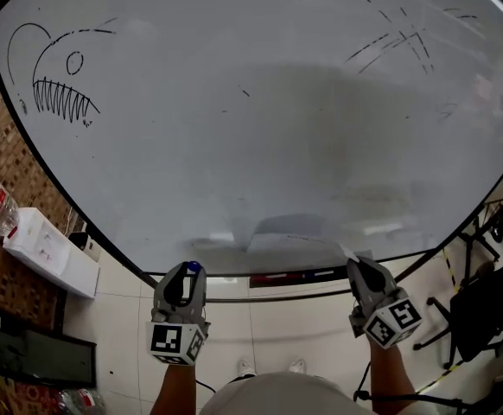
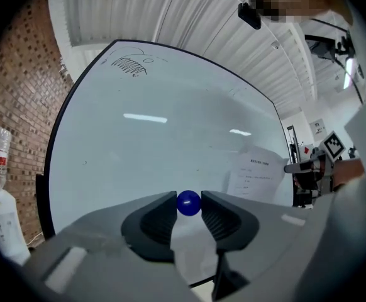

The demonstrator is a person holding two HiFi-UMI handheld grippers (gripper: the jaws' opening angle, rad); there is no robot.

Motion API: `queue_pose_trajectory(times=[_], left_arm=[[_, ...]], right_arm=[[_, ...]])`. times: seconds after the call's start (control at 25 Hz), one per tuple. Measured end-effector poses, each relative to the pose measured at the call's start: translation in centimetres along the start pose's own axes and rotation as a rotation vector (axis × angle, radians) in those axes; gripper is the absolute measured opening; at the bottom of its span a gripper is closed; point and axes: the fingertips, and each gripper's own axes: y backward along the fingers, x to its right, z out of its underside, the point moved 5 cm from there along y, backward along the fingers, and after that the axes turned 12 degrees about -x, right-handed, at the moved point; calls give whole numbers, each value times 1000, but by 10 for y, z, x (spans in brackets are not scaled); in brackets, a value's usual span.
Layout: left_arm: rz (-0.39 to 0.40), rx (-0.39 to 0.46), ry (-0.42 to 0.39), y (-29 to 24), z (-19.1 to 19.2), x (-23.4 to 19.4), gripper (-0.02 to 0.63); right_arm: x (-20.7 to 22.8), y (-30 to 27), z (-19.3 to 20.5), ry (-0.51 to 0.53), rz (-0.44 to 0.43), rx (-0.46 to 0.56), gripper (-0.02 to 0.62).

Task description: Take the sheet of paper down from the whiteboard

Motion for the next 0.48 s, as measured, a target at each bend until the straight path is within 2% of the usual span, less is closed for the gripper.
queue_pose_trajectory(times=[0.48], left_arm=[[37,0,-8,-7,-1,17,132]], right_arm=[[4,7,6,11,12,-9,8]])
